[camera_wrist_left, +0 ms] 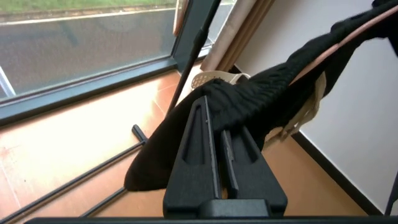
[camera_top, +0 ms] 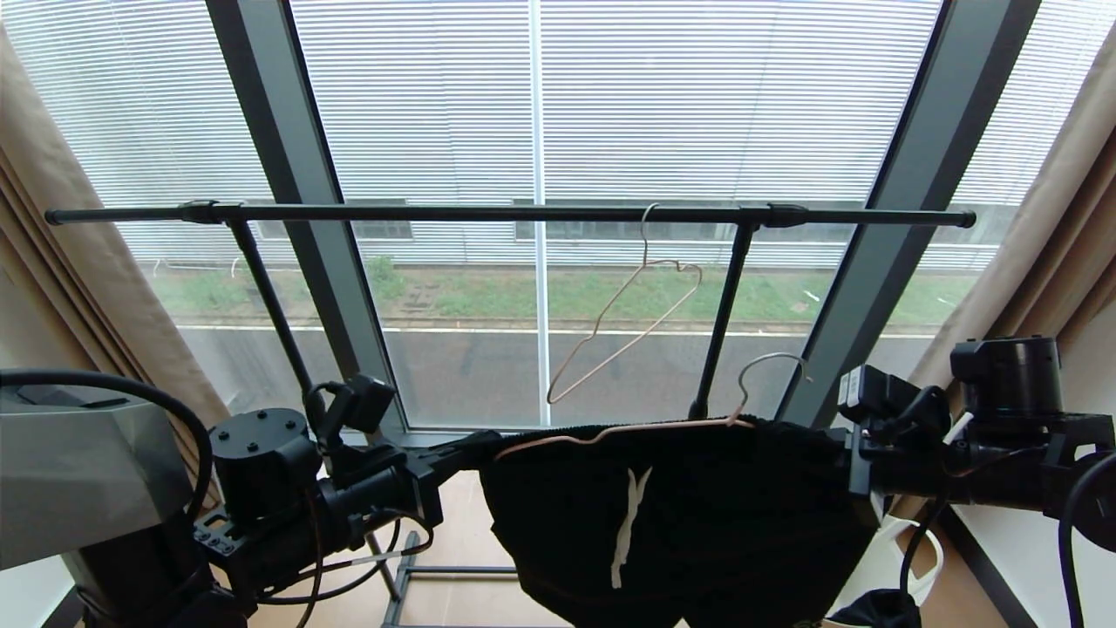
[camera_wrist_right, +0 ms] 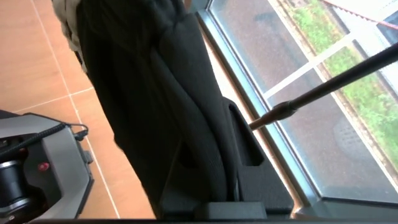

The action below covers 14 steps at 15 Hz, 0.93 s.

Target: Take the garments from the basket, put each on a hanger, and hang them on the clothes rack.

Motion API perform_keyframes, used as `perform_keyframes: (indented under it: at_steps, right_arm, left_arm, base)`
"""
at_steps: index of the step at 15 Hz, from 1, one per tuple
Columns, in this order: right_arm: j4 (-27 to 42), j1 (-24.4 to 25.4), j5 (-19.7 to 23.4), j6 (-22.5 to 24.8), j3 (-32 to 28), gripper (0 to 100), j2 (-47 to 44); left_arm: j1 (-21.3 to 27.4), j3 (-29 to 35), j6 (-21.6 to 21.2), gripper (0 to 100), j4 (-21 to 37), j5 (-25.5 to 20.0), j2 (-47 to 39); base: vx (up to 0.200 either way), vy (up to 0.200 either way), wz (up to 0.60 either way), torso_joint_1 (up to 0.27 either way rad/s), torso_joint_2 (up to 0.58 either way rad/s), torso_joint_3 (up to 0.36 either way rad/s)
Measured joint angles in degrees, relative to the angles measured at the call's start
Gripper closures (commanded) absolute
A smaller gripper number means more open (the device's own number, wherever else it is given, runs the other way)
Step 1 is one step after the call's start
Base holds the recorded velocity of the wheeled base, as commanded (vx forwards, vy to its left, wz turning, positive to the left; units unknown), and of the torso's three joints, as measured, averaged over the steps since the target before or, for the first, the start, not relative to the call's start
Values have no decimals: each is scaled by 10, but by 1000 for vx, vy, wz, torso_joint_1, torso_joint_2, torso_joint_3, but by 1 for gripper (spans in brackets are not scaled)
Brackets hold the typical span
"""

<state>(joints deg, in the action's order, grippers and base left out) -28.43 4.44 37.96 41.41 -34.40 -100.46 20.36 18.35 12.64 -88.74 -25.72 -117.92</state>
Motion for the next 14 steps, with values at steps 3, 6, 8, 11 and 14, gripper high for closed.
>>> perform_keyframes:
  at_steps: [3, 6, 8, 11, 14]
  right_arm:
    - [-28, 9, -26, 0, 5, 100, -13]
    - [-40, 12, -32, -1, 6, 100, -17]
    - [-50, 21, -54, -1, 6, 100, -22]
    - [-70, 25, -59, -1, 10, 100, -32]
    - [-71, 29, -74, -1, 12, 100, -37]
  left_arm:
    - [0, 46, -3, 100, 167, 0, 46]
    - [14, 111, -28, 100, 321, 23, 88]
    - [32, 151, -34, 100, 401, 70, 103]
    - [41, 173, -44, 100, 431, 75, 119]
    - [47, 205, -63, 100, 532, 100, 144]
  base:
    - [0, 0, 0, 0, 0, 0]
    - [0, 0, 0, 0, 0, 0]
    - [0, 0, 0, 0, 0, 0]
    - [0, 0, 0, 0, 0, 0]
    - [0, 0, 0, 0, 0, 0]
